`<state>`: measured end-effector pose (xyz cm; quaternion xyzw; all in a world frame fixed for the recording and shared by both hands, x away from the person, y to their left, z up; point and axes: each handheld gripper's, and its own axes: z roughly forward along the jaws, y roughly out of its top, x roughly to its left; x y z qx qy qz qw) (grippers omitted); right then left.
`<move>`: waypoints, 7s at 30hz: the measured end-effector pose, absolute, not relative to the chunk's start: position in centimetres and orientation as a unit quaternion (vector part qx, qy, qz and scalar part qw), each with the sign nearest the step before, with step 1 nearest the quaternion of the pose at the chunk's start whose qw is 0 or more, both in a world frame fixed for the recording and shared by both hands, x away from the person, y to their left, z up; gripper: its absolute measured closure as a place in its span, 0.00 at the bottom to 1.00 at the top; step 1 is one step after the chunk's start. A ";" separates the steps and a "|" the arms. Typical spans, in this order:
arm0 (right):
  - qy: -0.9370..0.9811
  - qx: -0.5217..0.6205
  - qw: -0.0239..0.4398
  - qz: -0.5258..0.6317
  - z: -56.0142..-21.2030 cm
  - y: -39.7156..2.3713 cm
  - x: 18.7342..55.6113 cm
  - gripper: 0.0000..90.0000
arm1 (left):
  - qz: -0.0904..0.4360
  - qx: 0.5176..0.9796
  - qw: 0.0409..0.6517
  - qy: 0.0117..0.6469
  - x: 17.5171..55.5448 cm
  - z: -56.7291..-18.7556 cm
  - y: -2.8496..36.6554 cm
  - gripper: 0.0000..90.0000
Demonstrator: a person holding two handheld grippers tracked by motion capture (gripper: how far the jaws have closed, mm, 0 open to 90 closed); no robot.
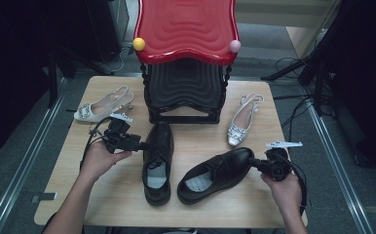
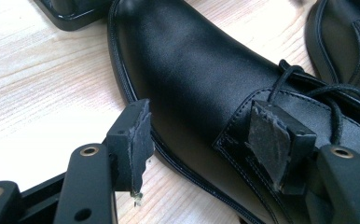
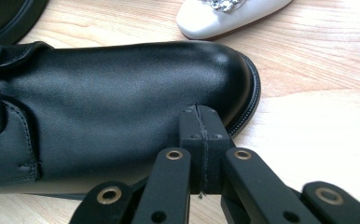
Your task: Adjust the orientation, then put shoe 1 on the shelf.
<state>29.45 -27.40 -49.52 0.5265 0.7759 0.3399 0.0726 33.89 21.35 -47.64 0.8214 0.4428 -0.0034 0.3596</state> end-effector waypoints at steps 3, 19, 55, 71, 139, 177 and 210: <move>0.777 0.525 0.061 0.343 -49.7 -27.3 29.6 1.00 | -0.001 0.822 0.359 0.442 33.8 -47.7 21.3 0.44; 0.796 0.492 0.043 0.349 -49.7 -24.9 30.1 1.00 | 0.000 0.820 0.357 0.448 33.3 -47.8 21.8 0.44; 0.813 0.450 0.047 0.367 -48.9 -19.9 31.8 1.00 | 0.011 0.815 0.361 0.453 31.9 -48.0 22.5 0.44; 0.833 0.417 0.027 0.362 -48.5 -19.9 25.7 1.00 | 0.006 0.815 0.368 0.448 33.3 -47.8 22.1 0.44; 0.857 0.374 0.007 0.353 -49.7 -13.9 29.9 1.00 | -0.017 0.839 0.320 0.441 30.3 -50.6 21.2 0.95; 0.829 0.417 0.025 0.371 -48.7 -16.4 32.2 1.00 | -0.079 0.846 0.349 0.396 28.7 -51.0 16.7 1.00; 0.799 0.439 0.028 0.410 -46.4 -19.4 31.5 0.75 | -0.029 0.846 0.368 0.385 29.7 -48.4 16.9 0.50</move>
